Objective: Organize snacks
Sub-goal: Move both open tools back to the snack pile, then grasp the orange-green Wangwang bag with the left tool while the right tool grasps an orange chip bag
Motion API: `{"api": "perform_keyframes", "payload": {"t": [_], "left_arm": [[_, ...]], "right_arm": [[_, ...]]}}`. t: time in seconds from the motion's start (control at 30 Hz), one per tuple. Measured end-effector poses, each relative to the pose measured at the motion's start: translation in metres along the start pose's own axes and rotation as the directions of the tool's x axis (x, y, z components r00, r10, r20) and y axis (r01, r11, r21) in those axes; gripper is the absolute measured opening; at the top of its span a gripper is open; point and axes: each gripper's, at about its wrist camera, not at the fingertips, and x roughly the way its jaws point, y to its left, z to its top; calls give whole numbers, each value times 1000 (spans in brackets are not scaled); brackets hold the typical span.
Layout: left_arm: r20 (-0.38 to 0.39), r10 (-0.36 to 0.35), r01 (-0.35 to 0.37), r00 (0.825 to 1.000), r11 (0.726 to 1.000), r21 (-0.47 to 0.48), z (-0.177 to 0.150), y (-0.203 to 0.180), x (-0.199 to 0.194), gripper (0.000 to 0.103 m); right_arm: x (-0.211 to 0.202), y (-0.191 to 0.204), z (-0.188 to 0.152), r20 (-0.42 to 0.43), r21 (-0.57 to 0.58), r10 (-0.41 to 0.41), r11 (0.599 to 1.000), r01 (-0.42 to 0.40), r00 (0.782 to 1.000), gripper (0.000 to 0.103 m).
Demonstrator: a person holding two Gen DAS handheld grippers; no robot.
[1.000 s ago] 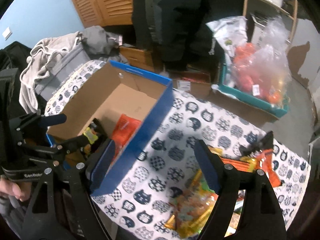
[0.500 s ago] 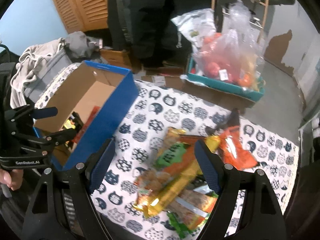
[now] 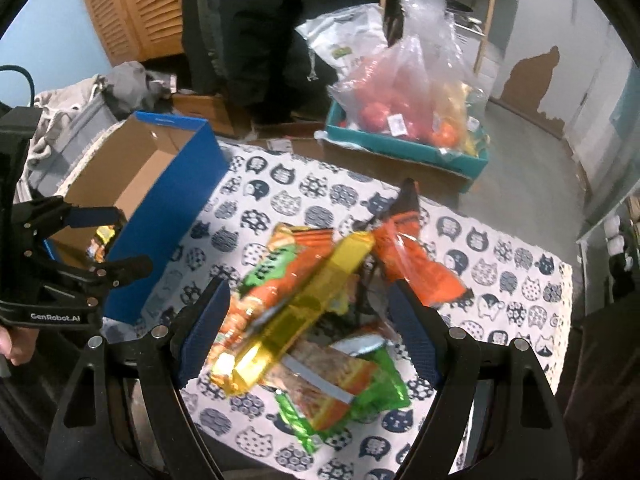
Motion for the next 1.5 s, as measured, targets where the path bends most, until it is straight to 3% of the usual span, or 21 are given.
{"api": "perform_keyframes", "payload": {"t": [0.33,0.7,1.03,1.23,1.3,1.4,1.43,1.5], "left_arm": [[-83,-47,47,995,999,-3,9,-25,38,81],[-121,-67,67,990,998,-4,19,-47,72,81],[-159,-48,51,986,999,18,22,-56,104,83],[-136,-146,138,980,988,-64,25,-41,112,85],[-134,-186,174,973,980,-99,25,-36,116,79],[-136,-228,211,964,969,-130,26,-34,117,57],[-149,-204,188,968,976,-114,27,-35,119,50],[-151,-190,178,970,980,-88,27,-37,120,48]], "right_arm": [[8,-36,-18,-33,40,-28,999,30,999,81],[23,-62,-30,-68,88,-23,996,29,997,81],[37,-78,-36,-97,127,-11,992,23,995,81],[42,-82,-36,-104,136,-4,991,18,995,81],[44,-84,-36,-105,135,-4,991,18,994,81],[49,-89,-34,-111,135,-11,990,26,994,81],[52,-91,-33,-114,135,-13,990,29,993,81],[59,-94,-31,-127,129,-21,991,37,992,81]]}}
